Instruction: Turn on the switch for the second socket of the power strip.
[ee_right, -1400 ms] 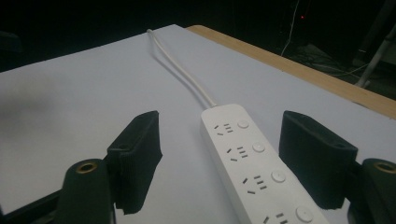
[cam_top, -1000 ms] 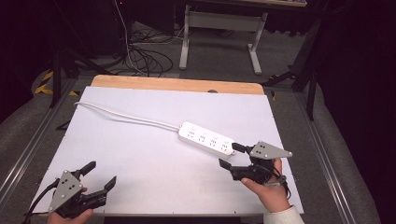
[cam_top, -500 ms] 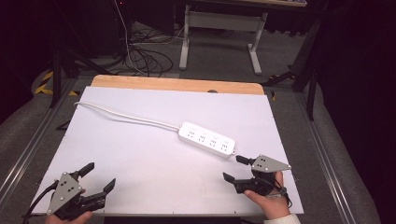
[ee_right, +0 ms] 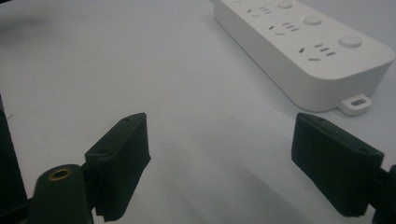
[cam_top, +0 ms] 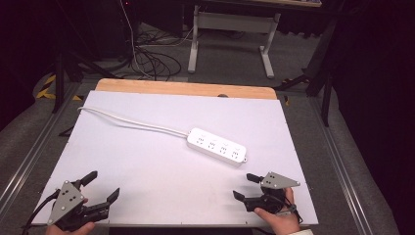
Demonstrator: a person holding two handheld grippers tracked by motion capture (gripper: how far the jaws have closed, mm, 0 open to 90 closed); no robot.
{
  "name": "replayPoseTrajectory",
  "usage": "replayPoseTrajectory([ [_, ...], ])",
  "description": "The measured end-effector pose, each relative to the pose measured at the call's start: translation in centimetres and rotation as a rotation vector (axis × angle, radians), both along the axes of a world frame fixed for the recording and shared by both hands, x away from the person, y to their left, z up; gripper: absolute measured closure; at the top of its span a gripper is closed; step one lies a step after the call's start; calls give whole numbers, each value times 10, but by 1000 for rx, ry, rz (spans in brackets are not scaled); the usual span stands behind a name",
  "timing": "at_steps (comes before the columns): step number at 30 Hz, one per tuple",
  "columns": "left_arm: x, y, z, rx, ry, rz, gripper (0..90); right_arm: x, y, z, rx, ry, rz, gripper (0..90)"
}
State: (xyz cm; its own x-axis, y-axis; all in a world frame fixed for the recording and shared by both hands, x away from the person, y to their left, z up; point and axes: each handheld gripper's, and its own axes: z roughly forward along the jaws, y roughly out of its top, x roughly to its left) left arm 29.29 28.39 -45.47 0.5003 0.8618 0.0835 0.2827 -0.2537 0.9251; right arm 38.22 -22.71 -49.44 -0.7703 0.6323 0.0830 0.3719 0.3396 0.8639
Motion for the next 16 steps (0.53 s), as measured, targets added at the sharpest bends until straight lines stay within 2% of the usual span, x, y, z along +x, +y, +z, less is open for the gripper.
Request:
replayPoseTrajectory([
  [2, 2, 2, -1, -26, 3, -8, 162, 1, 2, -1, -28, 2, -4, 202],
  [4, 4, 4, -3, -38, 7, -2, 157, 2, 3, 0, -45, -19, -10, 203],
  [10, 5, 4, -6, -19, 2, 5, 152, 3, -1, 3, -56, -42, -15, 206],
  [12, 6, 4, -6, -16, 15, -1, 147, 4, -3, 5, -90, -54, -2, 203],
  [14, 8, 5, -7, -42, 29, -5, 132, 3, -2, 6, -159, -84, 16, 194],
  [15, 8, 6, -7, -56, 35, -3, 132, 3, -2, 7, -173, -90, 20, 190],
  [16, 8, 7, -7, -53, 33, 2, 132, 3, -2, 7, -162, -86, 21, 186],
])
